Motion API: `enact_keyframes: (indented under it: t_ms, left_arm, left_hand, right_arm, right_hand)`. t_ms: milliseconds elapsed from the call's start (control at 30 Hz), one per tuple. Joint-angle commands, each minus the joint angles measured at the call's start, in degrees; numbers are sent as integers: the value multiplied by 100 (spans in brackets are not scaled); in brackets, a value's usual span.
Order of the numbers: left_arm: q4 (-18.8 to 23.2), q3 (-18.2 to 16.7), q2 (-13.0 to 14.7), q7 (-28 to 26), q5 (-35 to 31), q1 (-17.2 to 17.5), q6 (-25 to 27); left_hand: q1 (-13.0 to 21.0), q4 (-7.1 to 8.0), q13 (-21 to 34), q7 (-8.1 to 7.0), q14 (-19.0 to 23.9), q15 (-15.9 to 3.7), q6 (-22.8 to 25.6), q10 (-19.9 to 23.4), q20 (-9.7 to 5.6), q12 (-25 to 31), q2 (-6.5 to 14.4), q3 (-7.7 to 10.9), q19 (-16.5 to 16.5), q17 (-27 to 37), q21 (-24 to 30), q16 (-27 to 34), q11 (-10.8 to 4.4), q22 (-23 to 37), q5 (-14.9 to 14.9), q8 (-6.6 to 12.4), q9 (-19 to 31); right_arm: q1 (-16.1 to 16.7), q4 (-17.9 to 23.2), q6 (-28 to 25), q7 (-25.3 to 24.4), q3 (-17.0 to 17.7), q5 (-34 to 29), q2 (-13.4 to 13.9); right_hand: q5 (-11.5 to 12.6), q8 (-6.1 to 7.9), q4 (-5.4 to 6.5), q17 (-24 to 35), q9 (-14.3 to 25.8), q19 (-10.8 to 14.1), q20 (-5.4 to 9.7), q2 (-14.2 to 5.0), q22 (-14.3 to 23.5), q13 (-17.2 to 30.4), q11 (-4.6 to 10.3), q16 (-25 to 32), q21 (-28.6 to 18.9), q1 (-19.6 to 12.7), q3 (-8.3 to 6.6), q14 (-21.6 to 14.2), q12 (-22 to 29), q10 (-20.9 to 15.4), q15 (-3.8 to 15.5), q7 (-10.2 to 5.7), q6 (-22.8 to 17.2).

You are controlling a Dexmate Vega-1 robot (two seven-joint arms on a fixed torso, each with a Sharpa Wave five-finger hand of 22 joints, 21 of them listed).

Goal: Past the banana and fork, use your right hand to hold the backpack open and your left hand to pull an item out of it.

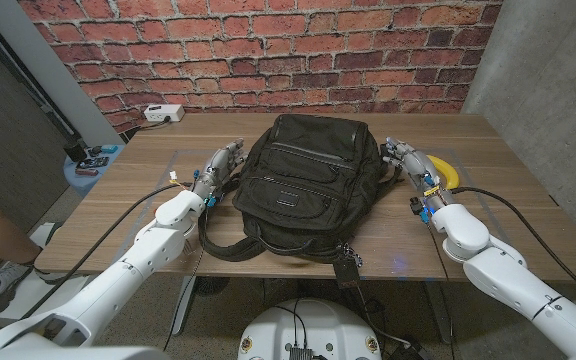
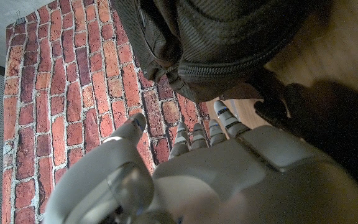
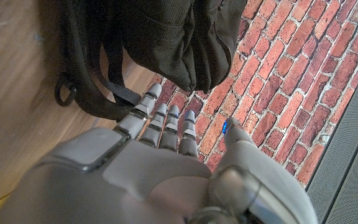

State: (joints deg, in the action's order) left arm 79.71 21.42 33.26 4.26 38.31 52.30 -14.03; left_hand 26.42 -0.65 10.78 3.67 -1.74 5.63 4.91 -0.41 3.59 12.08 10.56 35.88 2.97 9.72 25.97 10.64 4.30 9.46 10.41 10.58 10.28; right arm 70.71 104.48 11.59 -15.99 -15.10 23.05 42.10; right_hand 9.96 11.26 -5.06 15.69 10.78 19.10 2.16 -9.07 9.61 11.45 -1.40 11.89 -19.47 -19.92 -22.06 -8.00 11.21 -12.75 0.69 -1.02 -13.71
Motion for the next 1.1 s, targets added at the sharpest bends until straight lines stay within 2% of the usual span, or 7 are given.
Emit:
enact_keyframes:
  t_ms: [33, 567, 767, 1100]
  left_arm:
    - [45, 11, 17, 10, 7, 15, 49]
    - [175, 16, 21, -93, -41, 11, 84]
    - [343, 20, 21, -228, -63, 26, 175]
    - [620, -77, 145, -416, -77, 202, 219]
  left_hand:
    - [75, -35, 13, 1, 2, 43, 63, 15, 9, 0, 16, 14, 38, 21, -5, 5, 16, 26, 24, 5, 7]
    - [113, -80, 13, -1, 5, 44, 60, 8, 11, -8, 20, 25, 51, 19, -49, 3, 28, 27, 32, 2, 8]
    - [123, -94, 14, -4, 6, 41, 57, 17, 11, -6, 19, 25, 57, 19, -65, 2, 27, 27, 33, 0, 8]
    - [136, -111, 14, -7, 6, 42, 53, 16, 14, -9, 19, 22, 67, 20, -91, 2, 33, 28, 34, -1, 8]
  right_arm:
    - [620, 531, -51, -303, 240, -223, 112]
    - [1031, 1272, -487, -558, 424, -813, 288]
    - [1175, 1410, -569, -609, 534, -869, 255]
    - [1203, 1706, -926, -708, 459, -1215, 218]
  right_hand:
    - [42, 13, -44, -5, 34, 44, 22, 2, 13, 20, -53, 36, 27, -65, 2, 3, 30, -1, -4, 14, -37]
    - [60, 22, -144, -53, 34, 57, 20, 19, 14, 19, -53, 30, 79, -171, -35, 6, 36, -8, -16, 38, -70]
    - [66, 27, -172, -66, 34, 65, 14, 15, 14, 19, -64, 30, 93, -206, -49, 6, 40, -18, -23, 60, -88]
    - [74, 31, -211, -87, 33, 81, 5, 11, 15, 19, -94, 34, 120, -257, -67, 1, 39, -16, -37, 70, -107]
